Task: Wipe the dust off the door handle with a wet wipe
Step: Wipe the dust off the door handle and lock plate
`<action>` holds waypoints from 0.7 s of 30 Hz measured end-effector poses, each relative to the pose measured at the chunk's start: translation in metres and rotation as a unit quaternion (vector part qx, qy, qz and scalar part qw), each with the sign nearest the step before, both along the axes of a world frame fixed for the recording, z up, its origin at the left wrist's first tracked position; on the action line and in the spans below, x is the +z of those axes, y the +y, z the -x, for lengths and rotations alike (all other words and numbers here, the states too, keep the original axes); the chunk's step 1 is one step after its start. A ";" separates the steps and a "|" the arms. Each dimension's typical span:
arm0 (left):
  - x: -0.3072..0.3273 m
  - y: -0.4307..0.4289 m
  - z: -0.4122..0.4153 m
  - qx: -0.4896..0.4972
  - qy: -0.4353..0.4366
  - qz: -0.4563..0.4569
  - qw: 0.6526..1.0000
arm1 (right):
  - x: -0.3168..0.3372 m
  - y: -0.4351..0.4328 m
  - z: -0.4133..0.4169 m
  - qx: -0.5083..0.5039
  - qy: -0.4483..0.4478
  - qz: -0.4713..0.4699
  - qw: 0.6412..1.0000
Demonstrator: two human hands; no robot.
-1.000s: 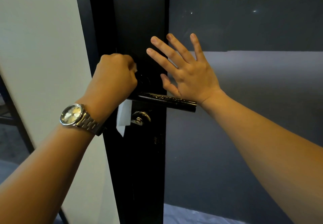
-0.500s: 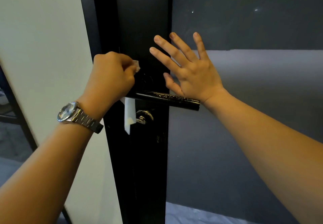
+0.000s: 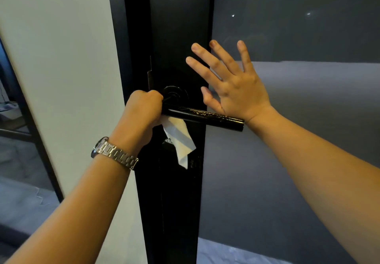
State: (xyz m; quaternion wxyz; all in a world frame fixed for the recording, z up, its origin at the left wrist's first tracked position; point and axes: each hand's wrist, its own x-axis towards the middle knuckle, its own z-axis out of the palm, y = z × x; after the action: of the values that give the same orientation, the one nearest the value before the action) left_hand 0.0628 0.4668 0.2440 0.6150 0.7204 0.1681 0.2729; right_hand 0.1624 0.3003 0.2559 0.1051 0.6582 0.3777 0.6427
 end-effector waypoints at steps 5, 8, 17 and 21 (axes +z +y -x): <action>-0.014 -0.017 0.006 0.019 -0.106 -0.160 0.981 | -0.001 0.000 0.000 0.002 0.004 0.000 1.000; -0.009 -0.025 0.013 0.044 -0.150 -0.271 0.950 | -0.001 0.000 -0.001 0.003 0.006 0.002 1.000; -0.003 -0.014 0.010 0.038 -0.136 -0.422 0.895 | 0.000 0.000 -0.001 -0.003 0.004 0.003 1.000; 0.008 -0.007 0.006 -0.015 -0.127 -0.550 0.825 | -0.001 0.000 0.000 -0.003 0.005 0.005 1.000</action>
State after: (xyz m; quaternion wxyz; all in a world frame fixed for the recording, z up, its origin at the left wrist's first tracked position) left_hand 0.0563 0.4602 0.2523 0.1371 0.9006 -0.1001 0.4001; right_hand 0.1621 0.3006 0.2553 0.1085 0.6622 0.3793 0.6371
